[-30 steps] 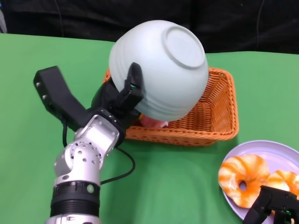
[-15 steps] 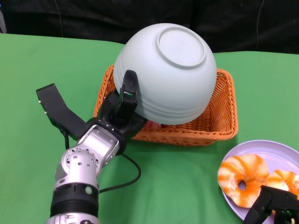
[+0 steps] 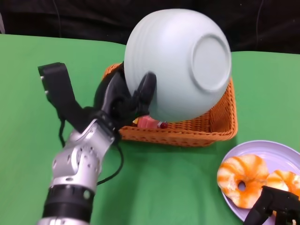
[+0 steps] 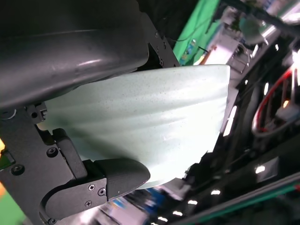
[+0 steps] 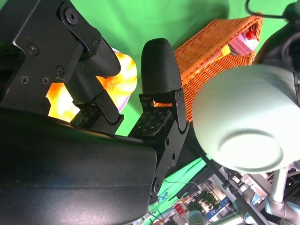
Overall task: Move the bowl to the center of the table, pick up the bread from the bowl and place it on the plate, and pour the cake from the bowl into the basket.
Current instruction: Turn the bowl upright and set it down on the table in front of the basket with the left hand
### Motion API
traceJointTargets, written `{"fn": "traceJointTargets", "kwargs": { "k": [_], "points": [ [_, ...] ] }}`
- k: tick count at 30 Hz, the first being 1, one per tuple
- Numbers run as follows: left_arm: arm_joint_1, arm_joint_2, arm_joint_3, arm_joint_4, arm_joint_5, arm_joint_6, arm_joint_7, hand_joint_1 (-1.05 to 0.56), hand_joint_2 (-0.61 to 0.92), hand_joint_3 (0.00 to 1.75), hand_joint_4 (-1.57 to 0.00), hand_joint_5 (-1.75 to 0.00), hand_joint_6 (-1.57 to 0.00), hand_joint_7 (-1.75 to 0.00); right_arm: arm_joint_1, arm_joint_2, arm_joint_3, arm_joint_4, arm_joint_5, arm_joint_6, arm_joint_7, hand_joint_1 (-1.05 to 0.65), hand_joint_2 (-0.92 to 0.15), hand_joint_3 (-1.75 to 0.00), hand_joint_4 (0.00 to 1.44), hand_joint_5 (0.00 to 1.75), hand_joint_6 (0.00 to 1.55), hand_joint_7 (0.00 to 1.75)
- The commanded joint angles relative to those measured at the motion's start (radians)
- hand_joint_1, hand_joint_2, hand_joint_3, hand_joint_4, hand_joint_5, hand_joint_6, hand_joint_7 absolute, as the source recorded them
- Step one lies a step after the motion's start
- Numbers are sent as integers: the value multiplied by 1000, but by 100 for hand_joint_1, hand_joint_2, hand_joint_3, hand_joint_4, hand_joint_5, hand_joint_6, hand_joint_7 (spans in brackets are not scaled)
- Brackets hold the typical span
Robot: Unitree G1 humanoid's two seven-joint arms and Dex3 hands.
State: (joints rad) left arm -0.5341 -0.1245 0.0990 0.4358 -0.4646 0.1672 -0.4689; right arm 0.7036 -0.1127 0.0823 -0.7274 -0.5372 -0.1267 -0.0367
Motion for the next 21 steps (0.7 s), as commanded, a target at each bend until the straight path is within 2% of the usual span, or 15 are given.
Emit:
{"fn": "traceJointTargets", "kwargs": {
  "k": [1,6,10,15,17,21],
  "points": [
    [38,61,-43,-50,61,-95,-94,-16,27,167,-113,-175,-97,-164,10,-22,8,-19,13,-64,2,9,-14,-164,97,175,86,139],
    [52,74,-58,-62,89,-131,-116,-16,27,163,-112,-175,-96,-165,10,-22,8,-21,15,-62,1,9,-14,-164,97,175,86,138],
    [142,219,-141,-131,279,-486,-221,-10,29,163,-107,-174,-95,-163,-5,-18,-6,-23,15,-65,-13,9,-14,-165,97,175,86,139],
    [172,292,-161,-103,353,-743,-250,-9,27,164,-108,-175,-97,-163,-10,-12,-15,-20,35,-76,-27,10,-14,-164,97,175,86,139],
    [177,327,-173,-81,378,-854,-260,-9,20,172,-108,-175,-94,-170,-14,-11,-20,-19,41,-80,-31,11,-14,-165,97,172,85,139],
    [176,404,-197,-35,455,-1062,-255,-18,14,174,-105,-175,-86,-174,-23,-8,-33,-16,58,-92,-37,13,-13,-167,100,168,85,140]
  ]
}}
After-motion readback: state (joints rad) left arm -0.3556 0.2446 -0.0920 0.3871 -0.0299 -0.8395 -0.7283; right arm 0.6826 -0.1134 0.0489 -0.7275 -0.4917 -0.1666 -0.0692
